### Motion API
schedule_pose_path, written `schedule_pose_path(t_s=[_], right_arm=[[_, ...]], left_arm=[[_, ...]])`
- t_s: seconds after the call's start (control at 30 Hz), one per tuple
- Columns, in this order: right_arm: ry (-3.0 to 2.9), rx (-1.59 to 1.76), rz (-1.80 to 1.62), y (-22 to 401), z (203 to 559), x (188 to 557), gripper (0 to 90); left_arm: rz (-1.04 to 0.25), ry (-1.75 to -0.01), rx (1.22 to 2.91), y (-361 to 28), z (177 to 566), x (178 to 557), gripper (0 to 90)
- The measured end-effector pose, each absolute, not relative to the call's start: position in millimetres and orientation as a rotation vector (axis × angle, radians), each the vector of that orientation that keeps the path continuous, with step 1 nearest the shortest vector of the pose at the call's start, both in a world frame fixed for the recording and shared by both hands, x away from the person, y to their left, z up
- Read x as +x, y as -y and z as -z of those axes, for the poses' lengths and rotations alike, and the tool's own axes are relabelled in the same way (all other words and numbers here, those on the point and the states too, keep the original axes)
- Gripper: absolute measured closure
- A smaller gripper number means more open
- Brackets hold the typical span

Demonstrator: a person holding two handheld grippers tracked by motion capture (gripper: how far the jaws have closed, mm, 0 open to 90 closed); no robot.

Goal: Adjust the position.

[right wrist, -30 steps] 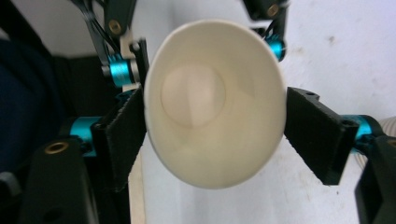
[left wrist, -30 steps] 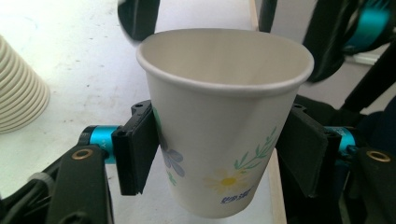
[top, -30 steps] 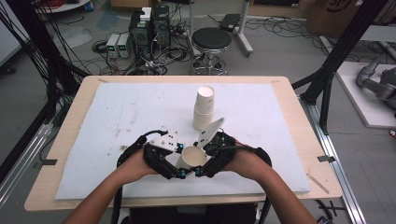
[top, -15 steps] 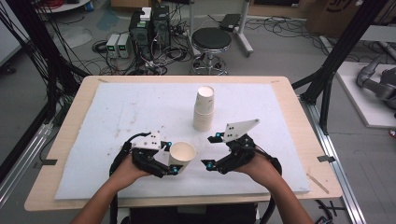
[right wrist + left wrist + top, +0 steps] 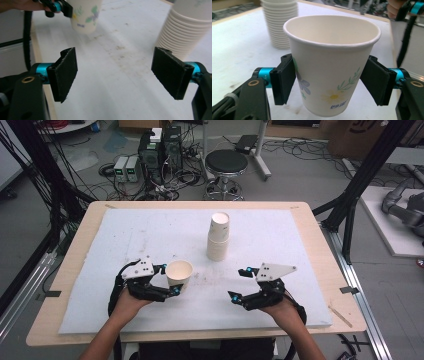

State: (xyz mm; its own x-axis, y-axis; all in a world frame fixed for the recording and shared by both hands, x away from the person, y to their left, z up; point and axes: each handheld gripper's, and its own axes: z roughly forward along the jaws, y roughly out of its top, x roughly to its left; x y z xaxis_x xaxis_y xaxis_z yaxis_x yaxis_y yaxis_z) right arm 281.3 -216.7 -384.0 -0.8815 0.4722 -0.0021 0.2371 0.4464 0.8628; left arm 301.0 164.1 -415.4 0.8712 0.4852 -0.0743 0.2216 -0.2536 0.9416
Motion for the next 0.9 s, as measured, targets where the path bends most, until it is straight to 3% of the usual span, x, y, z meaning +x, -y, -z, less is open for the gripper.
schedule_pose_path(t_s=[0.33,0.9], right_arm=[[-2.344,0.780,-1.381,248.6,405.9,280.2,21.7],[-2.289,0.800,-1.367,257.3,412.8,275.9,21.8]], left_arm=[[-0.390,-0.617,1.739,-187.5,412.0,301.1,30.3],[-0.459,-0.686,1.683,-206.8,411.4,303.3,29.6]])
